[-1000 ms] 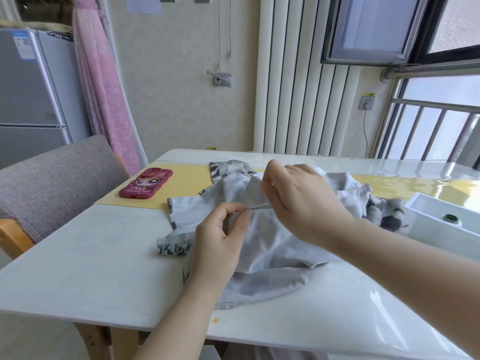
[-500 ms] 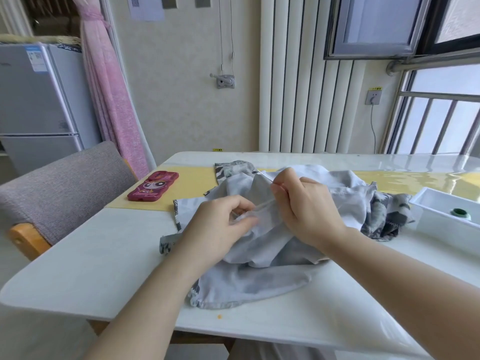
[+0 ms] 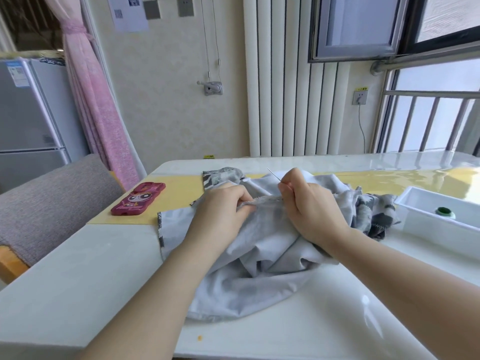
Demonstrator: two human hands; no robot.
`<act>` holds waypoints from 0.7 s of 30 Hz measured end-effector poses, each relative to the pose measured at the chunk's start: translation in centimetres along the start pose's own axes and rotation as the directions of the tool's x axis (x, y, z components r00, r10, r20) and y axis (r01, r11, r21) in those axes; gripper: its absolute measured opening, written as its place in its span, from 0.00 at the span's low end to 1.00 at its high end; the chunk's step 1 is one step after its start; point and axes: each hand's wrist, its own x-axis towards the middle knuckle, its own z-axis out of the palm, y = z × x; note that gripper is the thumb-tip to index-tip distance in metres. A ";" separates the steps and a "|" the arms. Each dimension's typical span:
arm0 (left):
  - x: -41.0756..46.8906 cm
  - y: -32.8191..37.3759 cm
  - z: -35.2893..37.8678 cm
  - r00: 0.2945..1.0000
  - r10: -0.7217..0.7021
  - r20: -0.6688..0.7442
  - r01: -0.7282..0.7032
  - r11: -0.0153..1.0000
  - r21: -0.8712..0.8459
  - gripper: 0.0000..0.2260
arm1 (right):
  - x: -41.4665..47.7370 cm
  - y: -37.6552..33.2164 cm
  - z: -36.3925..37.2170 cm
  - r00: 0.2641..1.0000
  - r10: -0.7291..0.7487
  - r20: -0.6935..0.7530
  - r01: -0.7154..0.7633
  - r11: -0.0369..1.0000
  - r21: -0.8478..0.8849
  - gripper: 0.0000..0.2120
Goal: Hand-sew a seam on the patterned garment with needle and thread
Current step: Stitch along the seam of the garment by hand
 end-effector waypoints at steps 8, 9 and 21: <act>4.7 -0.3 2.3 1.000 -0.025 -0.012 0.026 0.997 0.077 0.03 | 2.0 2.9 2.1 0.992 0.122 -0.015 -0.122 0.992 -0.005 0.08; 5.3 -0.5 2.5 0.999 -0.036 -0.003 0.037 0.996 0.077 0.03 | 2.5 3.3 2.5 0.991 0.136 -0.019 -0.136 0.991 0.001 0.08; 7.3 -2.1 3.7 0.944 -0.238 0.229 0.281 0.942 -0.181 0.01 | 4.4 5.9 4.9 0.984 0.178 -0.019 -0.174 0.974 0.145 0.06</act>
